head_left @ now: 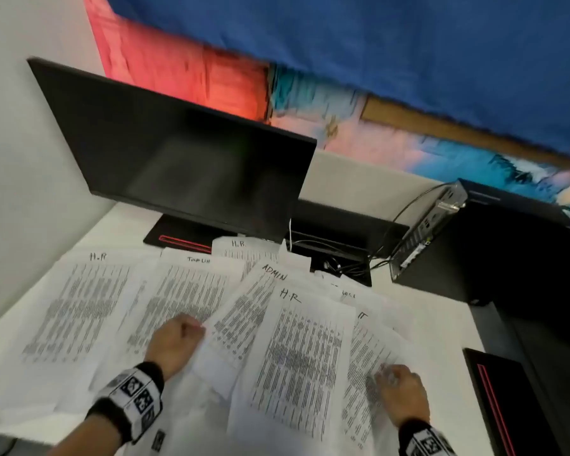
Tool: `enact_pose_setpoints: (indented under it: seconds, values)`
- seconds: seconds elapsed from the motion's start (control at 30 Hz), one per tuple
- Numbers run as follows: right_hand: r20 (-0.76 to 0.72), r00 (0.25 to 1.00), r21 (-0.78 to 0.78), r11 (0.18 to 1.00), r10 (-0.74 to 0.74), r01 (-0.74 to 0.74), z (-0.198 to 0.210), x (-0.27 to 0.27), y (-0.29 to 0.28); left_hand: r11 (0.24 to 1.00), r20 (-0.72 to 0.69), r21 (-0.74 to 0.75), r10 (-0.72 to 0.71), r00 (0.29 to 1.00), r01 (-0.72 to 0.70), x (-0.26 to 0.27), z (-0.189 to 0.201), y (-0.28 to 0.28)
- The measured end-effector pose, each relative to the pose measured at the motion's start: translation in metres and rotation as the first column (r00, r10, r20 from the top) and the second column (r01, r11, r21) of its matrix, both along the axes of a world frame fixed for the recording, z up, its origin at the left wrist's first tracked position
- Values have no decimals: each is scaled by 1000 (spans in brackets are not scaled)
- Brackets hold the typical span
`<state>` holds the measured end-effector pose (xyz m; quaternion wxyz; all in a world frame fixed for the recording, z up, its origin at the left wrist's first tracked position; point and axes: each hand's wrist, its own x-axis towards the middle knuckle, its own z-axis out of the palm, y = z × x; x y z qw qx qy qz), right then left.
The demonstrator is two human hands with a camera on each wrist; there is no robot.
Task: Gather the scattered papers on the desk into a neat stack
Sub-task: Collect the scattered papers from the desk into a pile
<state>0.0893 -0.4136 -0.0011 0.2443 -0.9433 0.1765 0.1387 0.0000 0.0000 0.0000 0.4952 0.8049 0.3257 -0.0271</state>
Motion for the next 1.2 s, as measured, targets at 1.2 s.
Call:
enact_pose_setpoints:
  seconds: [1.2]
  values:
    - [532, 805, 441, 897, -262, 1, 170, 22, 9, 976, -49, -101, -196, 979, 190, 40, -11, -36]
